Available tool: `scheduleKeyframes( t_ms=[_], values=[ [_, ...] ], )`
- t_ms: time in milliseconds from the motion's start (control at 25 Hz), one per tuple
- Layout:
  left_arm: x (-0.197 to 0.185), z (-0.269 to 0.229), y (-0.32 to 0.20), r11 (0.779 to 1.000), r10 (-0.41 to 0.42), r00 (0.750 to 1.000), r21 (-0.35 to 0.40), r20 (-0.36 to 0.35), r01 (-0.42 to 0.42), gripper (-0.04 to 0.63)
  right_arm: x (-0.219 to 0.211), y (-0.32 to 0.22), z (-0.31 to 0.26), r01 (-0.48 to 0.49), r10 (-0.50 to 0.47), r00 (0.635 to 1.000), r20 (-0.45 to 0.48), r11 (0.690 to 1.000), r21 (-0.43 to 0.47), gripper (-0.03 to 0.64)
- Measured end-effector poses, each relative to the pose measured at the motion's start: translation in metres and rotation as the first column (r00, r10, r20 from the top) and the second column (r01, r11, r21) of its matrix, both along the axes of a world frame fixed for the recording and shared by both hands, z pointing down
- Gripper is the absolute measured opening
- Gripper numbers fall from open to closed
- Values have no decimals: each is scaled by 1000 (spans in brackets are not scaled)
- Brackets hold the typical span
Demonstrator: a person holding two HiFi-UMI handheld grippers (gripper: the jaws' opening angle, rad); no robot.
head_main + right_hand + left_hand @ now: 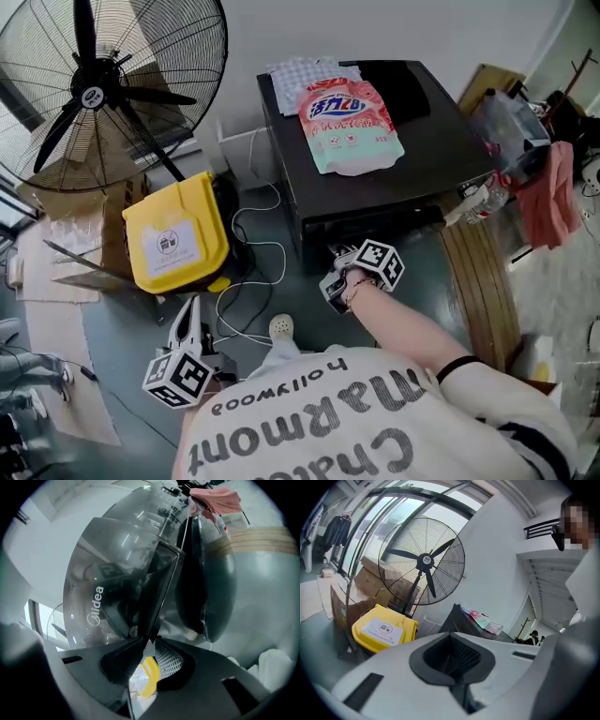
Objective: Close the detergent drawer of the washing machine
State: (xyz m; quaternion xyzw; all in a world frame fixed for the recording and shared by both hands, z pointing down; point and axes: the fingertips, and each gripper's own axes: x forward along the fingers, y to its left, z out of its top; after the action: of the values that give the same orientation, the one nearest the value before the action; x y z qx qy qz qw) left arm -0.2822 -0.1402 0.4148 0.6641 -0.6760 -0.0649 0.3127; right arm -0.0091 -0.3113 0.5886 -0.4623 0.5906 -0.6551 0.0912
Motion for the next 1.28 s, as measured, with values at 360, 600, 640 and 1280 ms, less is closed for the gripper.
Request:
scheduleKeyframes(
  t_ms=[360,600,640,1280],
  values=[
    [19,-12,21,999,-21,1000,31,6,21,8,2,18,-36,50,-52,995,82,998,26,78],
    [51,-25,28,998,0,1000,66,6,0,8,2,38,-108,89,-118,974,192,984,156,77],
    [57,-28,29,997,4,1000,73,7,-5,8,4,41,-121,106,-140,974,179,976,189,74],
    [108,-60,58,988,11,996,154,93,-25,8,25,114,-216,639,-312,747,-587,580,505,54]
  ],
)
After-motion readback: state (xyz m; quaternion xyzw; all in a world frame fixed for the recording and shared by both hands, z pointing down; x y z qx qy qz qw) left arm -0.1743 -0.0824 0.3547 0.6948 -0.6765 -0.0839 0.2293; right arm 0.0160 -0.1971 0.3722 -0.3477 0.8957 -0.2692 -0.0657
